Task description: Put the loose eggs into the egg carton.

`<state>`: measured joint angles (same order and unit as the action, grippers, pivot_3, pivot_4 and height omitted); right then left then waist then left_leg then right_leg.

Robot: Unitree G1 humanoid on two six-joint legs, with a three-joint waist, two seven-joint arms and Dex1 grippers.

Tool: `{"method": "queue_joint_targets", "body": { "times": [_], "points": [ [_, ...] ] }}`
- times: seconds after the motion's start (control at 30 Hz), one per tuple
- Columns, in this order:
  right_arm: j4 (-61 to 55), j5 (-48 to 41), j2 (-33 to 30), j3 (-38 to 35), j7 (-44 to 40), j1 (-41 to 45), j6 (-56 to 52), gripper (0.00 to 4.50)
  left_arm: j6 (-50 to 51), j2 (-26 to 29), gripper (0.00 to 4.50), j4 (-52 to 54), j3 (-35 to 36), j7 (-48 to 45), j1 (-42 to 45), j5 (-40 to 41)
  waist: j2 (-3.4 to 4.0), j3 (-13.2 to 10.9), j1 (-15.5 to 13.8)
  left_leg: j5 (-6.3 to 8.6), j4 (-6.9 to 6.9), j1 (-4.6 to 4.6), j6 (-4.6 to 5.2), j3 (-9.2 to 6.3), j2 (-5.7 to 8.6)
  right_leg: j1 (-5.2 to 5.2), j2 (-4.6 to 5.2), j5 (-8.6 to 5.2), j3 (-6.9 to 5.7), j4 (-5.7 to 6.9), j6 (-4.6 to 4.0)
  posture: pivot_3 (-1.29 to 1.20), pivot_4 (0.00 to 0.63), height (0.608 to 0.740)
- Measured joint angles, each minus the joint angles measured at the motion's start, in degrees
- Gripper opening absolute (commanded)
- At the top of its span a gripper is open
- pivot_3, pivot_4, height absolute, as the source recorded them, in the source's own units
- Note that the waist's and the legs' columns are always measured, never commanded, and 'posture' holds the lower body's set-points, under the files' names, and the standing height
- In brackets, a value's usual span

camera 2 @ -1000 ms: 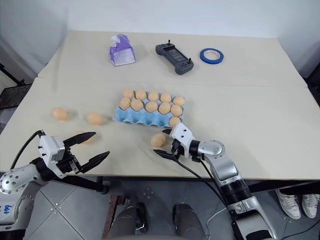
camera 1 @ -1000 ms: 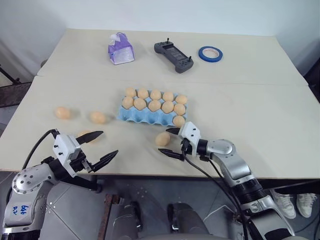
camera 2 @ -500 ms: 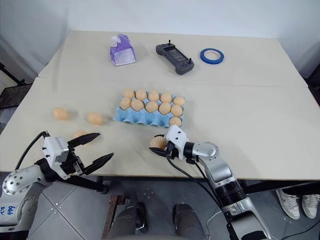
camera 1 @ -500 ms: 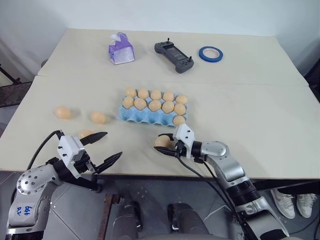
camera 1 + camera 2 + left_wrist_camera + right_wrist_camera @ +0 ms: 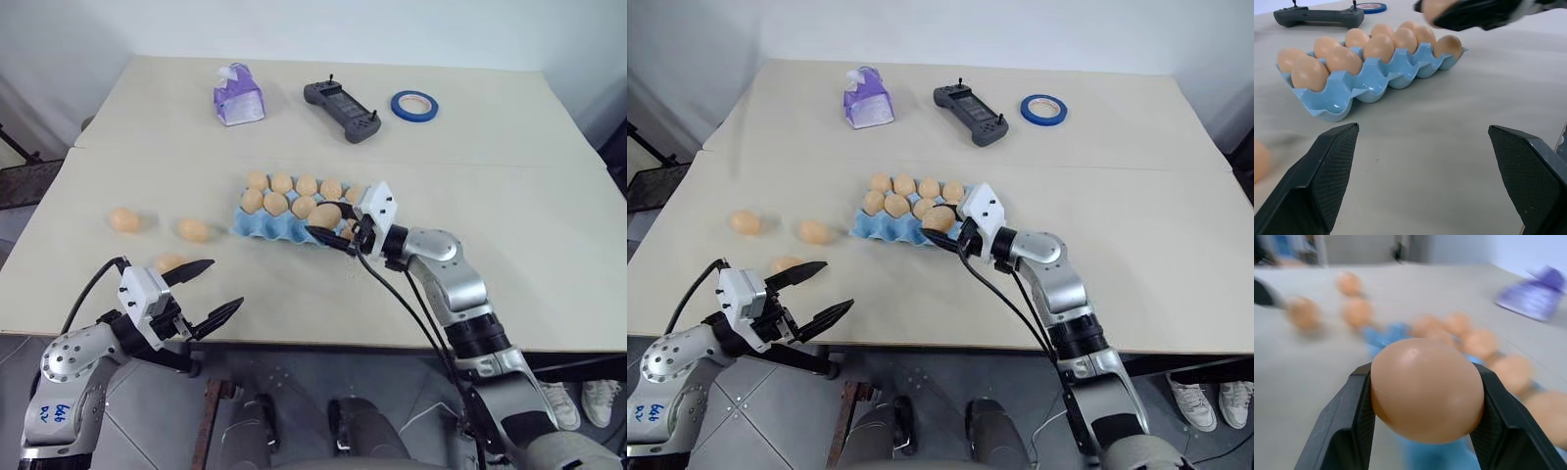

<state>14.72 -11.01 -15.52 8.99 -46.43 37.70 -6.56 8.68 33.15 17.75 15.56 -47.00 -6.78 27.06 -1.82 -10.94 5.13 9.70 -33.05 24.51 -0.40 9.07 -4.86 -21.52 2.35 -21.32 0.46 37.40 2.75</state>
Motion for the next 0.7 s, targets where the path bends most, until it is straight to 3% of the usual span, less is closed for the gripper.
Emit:
{"method": "queue_joint_targets", "body": {
  "times": [0.23, 0.4, 0.53, 0.7],
  "points": [
    [4.03, 0.82, 0.80, 0.27, -1.35, 0.00, 2.79, 4.41, 0.13, -0.20, 4.50, 0.95, -0.39, 1.10, 0.07, 0.01, 0.00, 0.00, 0.06, 0.00, -0.02, 0.08, 0.01, 0.00, -0.01, -0.06, -0.04, -0.02, -0.02, 0.05, 0.01, 0.00, 0.150, 0.740],
    [1.26, 0.00, 0.27, -0.27, -2.49, -1.84, 2.67, 4.49, 0.14, -0.20, 4.50, 2.06, -0.05, 1.61, -0.75, 0.01, 0.00, 0.00, -0.01, -0.02, -0.07, 0.07, 0.01, -0.01, -0.01, -0.05, -0.03, -0.02, -0.03, 0.10, 0.03, 0.00, 0.150, 0.740],
    [-6.37, -8.10, -7.05, -4.97, -12.82, -10.57, 4.49, 4.49, 0.18, -0.28, 4.50, 2.03, 3.46, 3.36, -2.43, 0.35, 0.00, 0.00, -0.91, 0.04, -0.04, 0.13, 0.09, -0.11, 0.04, 0.06, 0.01, -0.05, -0.13, -0.06, 0.09, 0.00, 0.150, 0.740],
    [-6.91, -13.29, -13.30, -9.42, -21.89, -17.00, 5.76, 4.49, 0.44, -0.71, 4.50, 1.34, 9.16, 5.66, -3.94, 1.51, -0.01, 0.00, -0.06, 0.05, -0.13, 0.02, 0.11, -0.08, 0.04, 0.09, 0.00, -0.03, -0.03, 0.00, 0.12, 0.00, 0.150, 0.740]
  ]
}}
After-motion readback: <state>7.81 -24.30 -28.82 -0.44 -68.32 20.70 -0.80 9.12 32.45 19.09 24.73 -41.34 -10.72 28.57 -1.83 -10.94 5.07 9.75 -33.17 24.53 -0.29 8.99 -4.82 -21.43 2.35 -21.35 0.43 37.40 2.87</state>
